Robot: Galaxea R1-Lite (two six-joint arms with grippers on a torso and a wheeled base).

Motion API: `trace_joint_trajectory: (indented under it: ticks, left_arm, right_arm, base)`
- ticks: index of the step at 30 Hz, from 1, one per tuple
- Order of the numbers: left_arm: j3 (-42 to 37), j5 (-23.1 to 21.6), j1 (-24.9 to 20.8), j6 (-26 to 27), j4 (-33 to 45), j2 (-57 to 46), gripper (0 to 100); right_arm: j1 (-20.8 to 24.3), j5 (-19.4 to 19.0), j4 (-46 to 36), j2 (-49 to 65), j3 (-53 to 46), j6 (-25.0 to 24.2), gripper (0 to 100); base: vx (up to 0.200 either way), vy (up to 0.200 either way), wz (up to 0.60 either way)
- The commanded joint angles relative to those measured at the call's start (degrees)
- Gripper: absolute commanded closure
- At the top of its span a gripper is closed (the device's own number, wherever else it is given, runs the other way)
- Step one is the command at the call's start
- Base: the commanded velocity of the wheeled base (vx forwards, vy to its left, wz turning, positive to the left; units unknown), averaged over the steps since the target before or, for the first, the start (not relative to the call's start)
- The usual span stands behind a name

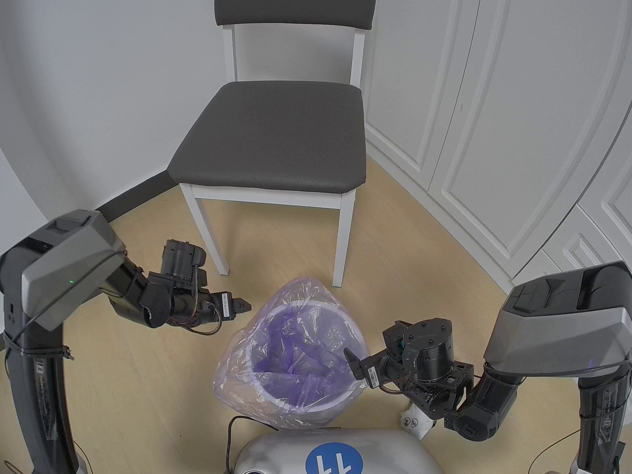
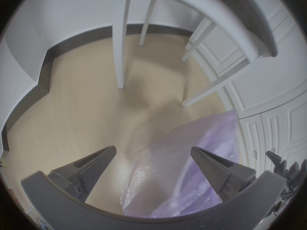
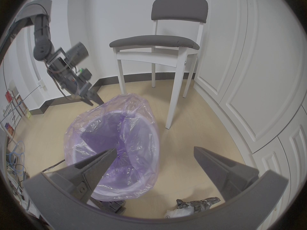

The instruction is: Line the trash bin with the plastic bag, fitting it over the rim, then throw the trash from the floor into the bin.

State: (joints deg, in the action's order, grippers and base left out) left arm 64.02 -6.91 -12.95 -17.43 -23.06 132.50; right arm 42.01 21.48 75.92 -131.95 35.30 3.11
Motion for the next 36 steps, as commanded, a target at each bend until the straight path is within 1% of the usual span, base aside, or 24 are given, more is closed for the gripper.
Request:
trace_joint_trajectory:
  ticks: [1,4,5,6,8,10,11,14,17,29,36]
  left_arm:
    - [-6.4,-1.3,0.5,1.9,-4.6,-10.2,0]
    - [-7.3,-1.3,-0.1,2.1,-6.1,-10.8,0]
    - [-8.9,-1.5,-1.6,2.1,-9.0,-10.3,0]
    - [-9.2,-1.5,-2.0,2.1,-9.5,-10.2,0]
    - [-10.9,-1.3,-4.8,1.9,-15.3,-7.3,0]
    - [-11.5,-1.1,-6.4,1.9,-19.5,-3.9,0]
    - [-11.5,-1.1,-6.6,1.9,-20.1,-3.5,0]
    - [-10.4,1.1,-7.2,1.6,-25.4,1.9,0]
    - [-9.0,3.3,-7.2,1.3,-29.0,4.7,0]
    - [-6.7,3.7,-5.8,0.9,-28.6,6.8,0]
    - [-4.7,3.7,-4.1,0.8,-28.5,9.4,0]
  right_arm:
    - [-0.1,0.0,-0.1,-0.1,0.0,0.1,0]
    - [-0.1,0.0,-0.1,-0.3,0.1,0.1,0]
    - [-0.1,0.0,-0.1,-0.6,0.1,0.1,0]
    - [-0.1,0.0,-0.1,-0.6,0.2,0.1,0]
    - [-0.1,0.0,0.1,-1.6,0.4,0.1,0]
    - [-0.1,0.0,0.1,-1.9,0.5,0.1,0]
    - [-0.1,0.0,0.1,-2.0,0.5,0.1,0]
    - [-0.1,0.0,0.1,-2.0,0.5,0.1,0]
    - [-0.1,0.0,0.1,-2.1,0.6,0.1,0]
    - [-0.1,0.0,0.1,-2.1,0.6,0.1,0]
    - [-0.1,0.0,0.2,-2.0,0.6,0.1,0]
  base:
    - [0.000,0.000,0.00]
    - [0.000,0.000,0.00]
    - [0.000,0.000,0.00]
    - [0.000,0.000,0.00]
    - [0.000,0.000,0.00]
    - [0.000,0.000,0.00]
    - [0.000,0.000,0.00]
    - [0.000,0.000,0.00]
    - [0.000,0.000,0.00]
    - [0.000,0.000,0.00]
    - [0.000,0.000,0.00]
